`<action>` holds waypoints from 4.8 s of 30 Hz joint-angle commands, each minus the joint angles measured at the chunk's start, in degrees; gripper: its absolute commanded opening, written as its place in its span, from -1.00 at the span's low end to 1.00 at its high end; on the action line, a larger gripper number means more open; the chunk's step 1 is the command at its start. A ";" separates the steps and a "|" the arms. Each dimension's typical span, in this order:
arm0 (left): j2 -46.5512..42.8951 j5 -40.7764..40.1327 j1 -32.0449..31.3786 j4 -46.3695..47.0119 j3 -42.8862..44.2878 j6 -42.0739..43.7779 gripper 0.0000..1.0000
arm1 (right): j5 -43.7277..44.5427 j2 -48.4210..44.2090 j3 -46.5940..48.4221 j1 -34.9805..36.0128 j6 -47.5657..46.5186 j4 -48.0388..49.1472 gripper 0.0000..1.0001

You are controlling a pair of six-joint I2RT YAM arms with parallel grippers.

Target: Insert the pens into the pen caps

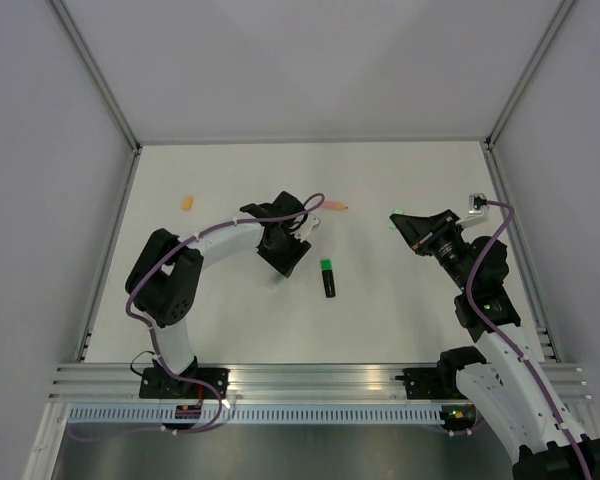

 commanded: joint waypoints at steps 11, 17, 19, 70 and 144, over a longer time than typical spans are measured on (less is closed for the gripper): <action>3.99 -1.86 -0.25 0.02 -0.60 -5.69 0.09 | 0.87 -1.81 3.03 -0.13 -0.73 -0.05 -1.00; 4.17 -2.91 -1.83 0.90 -1.91 -5.95 0.05 | 0.87 -1.55 2.85 -0.13 -0.64 0.04 -1.00; 4.34 -3.00 -1.83 1.78 -2.97 -8.05 0.02 | 0.79 -1.54 2.94 -0.13 -0.64 0.12 -1.00; -47.41 27.50 -2.53 59.79 -39.35 -23.62 -0.95 | 38.73 26.31 33.78 33.08 -20.32 -20.44 -1.00; -60.78 17.83 -2.53 59.53 -45.51 -29.60 -0.95 | 71.18 30.36 19.02 68.77 -26.13 5.22 -0.40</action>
